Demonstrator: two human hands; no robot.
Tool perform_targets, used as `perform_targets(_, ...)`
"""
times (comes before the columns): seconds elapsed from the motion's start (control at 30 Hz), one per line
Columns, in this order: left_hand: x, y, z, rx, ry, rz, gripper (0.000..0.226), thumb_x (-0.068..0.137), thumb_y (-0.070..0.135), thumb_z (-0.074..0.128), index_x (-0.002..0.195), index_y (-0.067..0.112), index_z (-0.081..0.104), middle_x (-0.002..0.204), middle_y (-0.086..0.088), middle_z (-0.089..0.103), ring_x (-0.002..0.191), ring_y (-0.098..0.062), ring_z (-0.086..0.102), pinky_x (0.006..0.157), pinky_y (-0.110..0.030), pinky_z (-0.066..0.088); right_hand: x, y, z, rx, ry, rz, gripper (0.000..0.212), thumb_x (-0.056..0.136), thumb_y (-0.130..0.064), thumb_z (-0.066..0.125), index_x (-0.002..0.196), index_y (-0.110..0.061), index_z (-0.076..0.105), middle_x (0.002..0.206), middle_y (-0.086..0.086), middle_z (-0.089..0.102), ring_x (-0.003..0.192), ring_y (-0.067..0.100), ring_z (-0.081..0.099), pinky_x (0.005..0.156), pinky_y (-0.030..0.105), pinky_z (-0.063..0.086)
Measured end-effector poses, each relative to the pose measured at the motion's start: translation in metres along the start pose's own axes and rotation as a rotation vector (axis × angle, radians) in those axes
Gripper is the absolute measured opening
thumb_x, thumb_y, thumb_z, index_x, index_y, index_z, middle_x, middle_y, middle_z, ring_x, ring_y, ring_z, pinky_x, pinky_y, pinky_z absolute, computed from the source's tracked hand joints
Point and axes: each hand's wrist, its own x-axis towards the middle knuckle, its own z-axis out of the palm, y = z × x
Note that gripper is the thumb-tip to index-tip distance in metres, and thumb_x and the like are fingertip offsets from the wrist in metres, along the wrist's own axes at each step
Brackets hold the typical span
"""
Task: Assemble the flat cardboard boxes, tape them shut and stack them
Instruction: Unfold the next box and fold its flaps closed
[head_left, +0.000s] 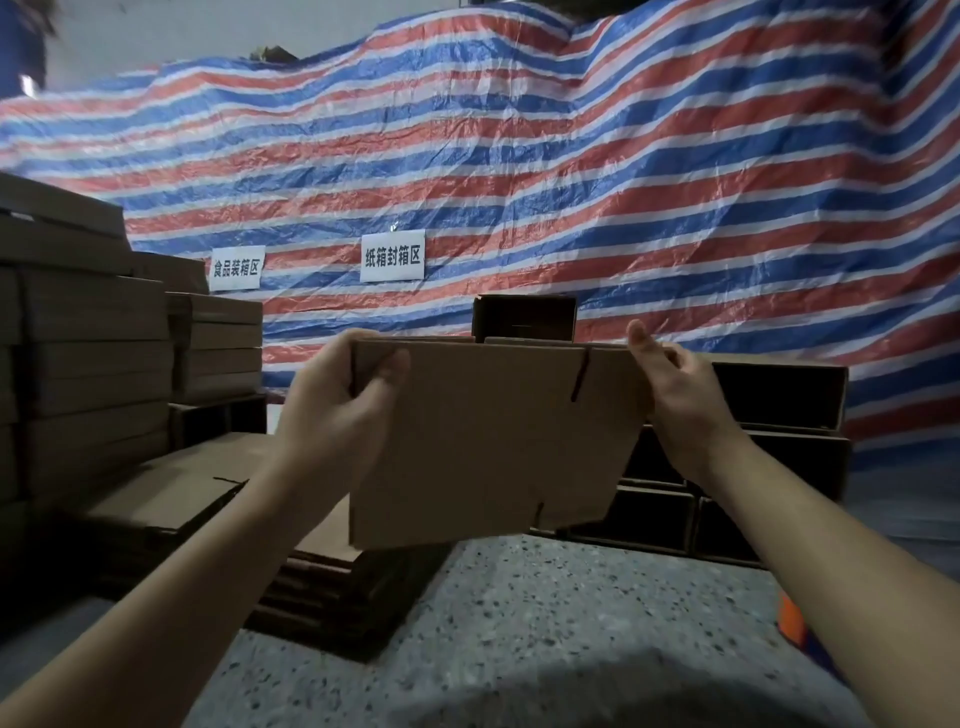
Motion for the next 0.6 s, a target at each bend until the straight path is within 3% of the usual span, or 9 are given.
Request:
perform_targets(0.1, 0.007, -0.008, 0.023, -0.164, -0.024, -0.22, 0.006, 0.096, 0.031, 0.06, 0.097, 0.026, 0.064, 0.086, 0.011, 0.068, 0.085, -0.007, 0.064, 0.074, -0.033, 0.052, -0.007, -0.007, -0.019, -0.002, 0.095, 0.007, 0.05, 0.084, -0.06, 0.069, 0.101, -0.012, 0.069, 0.089, 0.003, 0.077, 0.082, 0.02, 0.076, 0.069, 0.033, 0.061)
perform_targets(0.17, 0.01, -0.014, 0.042, -0.248, -0.069, -0.317, 0.013, 0.096, 0.032, 0.06, 0.103, 0.021, 0.064, 0.087, 0.007, 0.07, 0.086, -0.007, 0.067, 0.071, -0.028, 0.051, -0.012, -0.005, -0.033, -0.041, 0.197, 0.055, 0.039, 0.091, -0.052, 0.067, 0.093, -0.013, 0.07, 0.08, 0.003, 0.077, 0.074, 0.019, 0.076, 0.063, 0.034, 0.061)
perform_targets(0.27, 0.011, -0.014, 0.075, -0.327, -0.137, -0.415, 0.018, 0.095, 0.034, 0.062, 0.104, 0.02, 0.067, 0.084, 0.006, 0.073, 0.08, -0.008, 0.07, 0.059, -0.02, 0.051, -0.019, 0.001, -0.056, -0.11, 0.334, 0.13, 0.037, 0.093, -0.048, 0.066, 0.088, -0.012, 0.07, 0.075, 0.005, 0.075, 0.07, 0.021, 0.074, 0.066, 0.038, 0.061)
perform_targets(0.4, 0.004, -0.028, 0.109, -0.297, -0.229, -0.493, 0.028, 0.092, 0.049, 0.059, 0.097, 0.024, 0.072, 0.093, -0.003, 0.074, 0.088, -0.015, 0.071, 0.072, -0.031, 0.054, -0.031, 0.017, -0.086, -0.193, 0.395, 0.16, 0.039, 0.095, -0.049, 0.062, 0.086, -0.011, 0.069, 0.069, 0.005, 0.074, 0.07, 0.023, 0.073, 0.069, 0.041, 0.061)
perform_targets(0.53, -0.01, -0.047, 0.128, -0.342, -0.269, -0.528, 0.027, 0.09, 0.049, 0.062, 0.078, 0.028, 0.074, 0.069, 0.003, 0.069, 0.06, -0.004, 0.066, 0.047, -0.016, 0.046, -0.037, 0.035, -0.108, -0.237, 0.401, 0.155, 0.037, 0.095, -0.048, 0.062, 0.084, -0.013, 0.068, 0.063, -0.002, 0.072, 0.057, 0.013, 0.071, 0.056, 0.031, 0.053)
perform_targets(0.6, -0.014, -0.057, 0.134, -0.347, -0.267, -0.571, 0.026, 0.091, 0.043, 0.063, 0.075, 0.026, 0.074, 0.064, 0.003, 0.065, 0.053, -0.003, 0.061, 0.041, -0.015, 0.042, -0.038, 0.042, -0.11, -0.233, 0.39, 0.173, 0.036, 0.094, -0.046, 0.064, 0.084, -0.012, 0.069, 0.064, 0.001, 0.073, 0.058, 0.015, 0.071, 0.054, 0.03, 0.054)
